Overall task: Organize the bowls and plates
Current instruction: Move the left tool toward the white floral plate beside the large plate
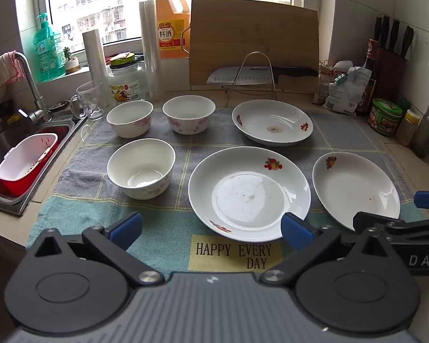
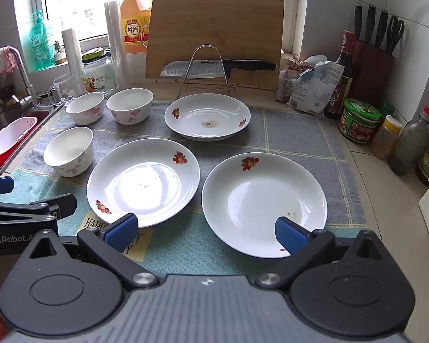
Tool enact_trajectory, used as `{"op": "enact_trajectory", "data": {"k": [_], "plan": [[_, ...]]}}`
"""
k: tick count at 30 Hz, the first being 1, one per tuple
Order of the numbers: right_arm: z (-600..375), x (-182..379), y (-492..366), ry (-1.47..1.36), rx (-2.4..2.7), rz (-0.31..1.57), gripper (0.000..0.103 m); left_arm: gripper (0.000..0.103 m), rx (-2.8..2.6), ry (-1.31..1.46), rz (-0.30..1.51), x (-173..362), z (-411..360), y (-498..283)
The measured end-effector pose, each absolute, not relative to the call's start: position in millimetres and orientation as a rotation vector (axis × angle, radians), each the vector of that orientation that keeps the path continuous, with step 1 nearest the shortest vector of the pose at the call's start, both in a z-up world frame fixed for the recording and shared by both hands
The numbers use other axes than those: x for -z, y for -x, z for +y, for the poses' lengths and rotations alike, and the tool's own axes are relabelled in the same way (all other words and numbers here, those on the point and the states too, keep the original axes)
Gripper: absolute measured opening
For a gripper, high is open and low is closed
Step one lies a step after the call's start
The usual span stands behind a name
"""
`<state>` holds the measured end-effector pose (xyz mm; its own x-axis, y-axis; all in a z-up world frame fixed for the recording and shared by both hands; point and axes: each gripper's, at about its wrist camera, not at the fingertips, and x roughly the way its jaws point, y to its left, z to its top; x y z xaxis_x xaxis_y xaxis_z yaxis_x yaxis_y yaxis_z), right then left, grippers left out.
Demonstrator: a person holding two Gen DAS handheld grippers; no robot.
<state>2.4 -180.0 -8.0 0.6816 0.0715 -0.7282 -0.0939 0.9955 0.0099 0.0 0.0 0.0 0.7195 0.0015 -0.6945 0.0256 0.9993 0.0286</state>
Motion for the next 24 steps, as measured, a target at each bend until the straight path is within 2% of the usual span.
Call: {"op": "enact_trajectory", "data": {"k": [24], "plan": [[-201.8, 1.3, 10.7, 0.031, -0.125, 0.753, 0.103, 0.102, 0.056, -0.028, 0.736, -6.0, -16.6, 5.3]]}}
